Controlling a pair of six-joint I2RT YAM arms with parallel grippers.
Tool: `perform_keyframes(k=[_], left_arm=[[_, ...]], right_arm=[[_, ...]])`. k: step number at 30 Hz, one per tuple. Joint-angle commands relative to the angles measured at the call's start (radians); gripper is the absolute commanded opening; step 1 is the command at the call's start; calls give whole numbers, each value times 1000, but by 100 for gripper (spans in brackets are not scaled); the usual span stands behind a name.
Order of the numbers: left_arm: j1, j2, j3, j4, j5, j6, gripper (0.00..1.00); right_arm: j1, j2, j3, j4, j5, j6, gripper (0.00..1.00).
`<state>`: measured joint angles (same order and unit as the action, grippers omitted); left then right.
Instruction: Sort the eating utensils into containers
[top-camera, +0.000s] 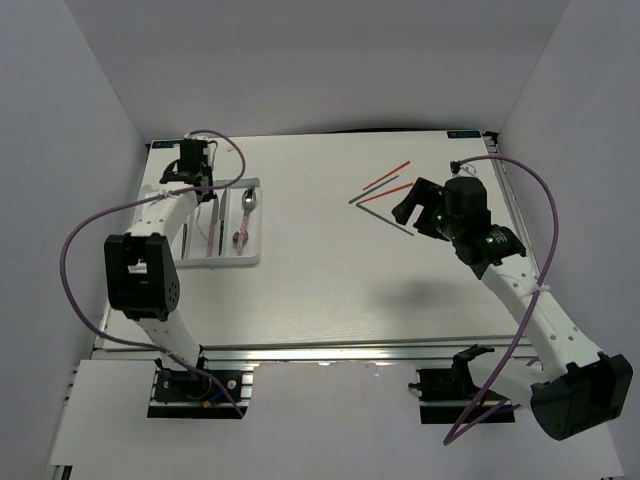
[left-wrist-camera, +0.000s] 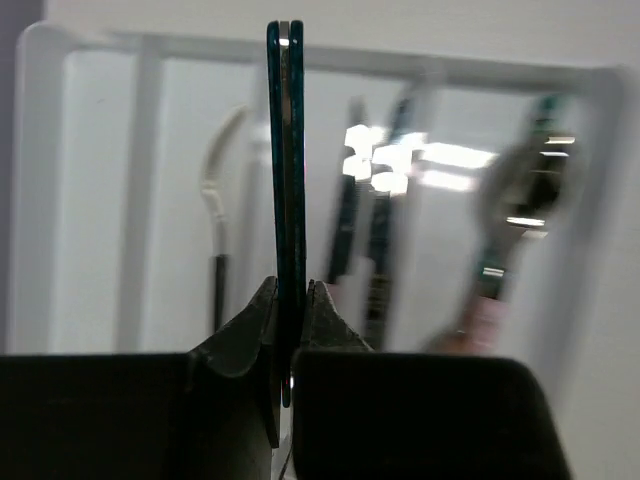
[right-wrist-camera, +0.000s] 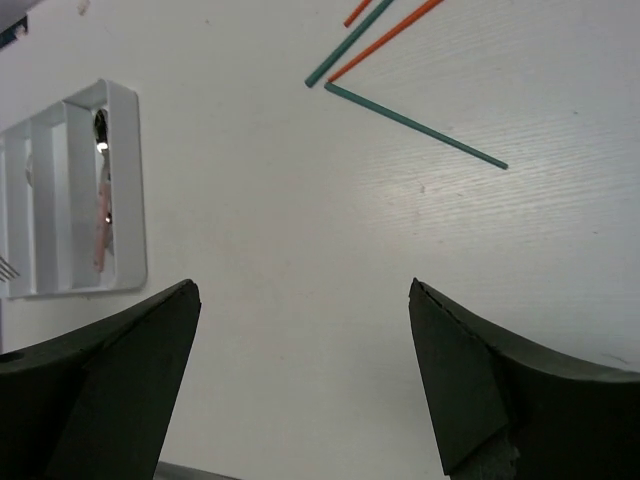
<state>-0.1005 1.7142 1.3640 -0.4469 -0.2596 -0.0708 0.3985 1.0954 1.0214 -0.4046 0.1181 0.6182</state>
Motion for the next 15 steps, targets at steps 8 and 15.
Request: perform_keyframes(k=[8,15], left_arm=[[166,206,188,5,-15,341,0],[222,197,192,-10,49,420,0]], right_arm=[[-35,-97,-110,-5,-210,-183,89],[-33,-131,-135,27,-314,-189,89]])
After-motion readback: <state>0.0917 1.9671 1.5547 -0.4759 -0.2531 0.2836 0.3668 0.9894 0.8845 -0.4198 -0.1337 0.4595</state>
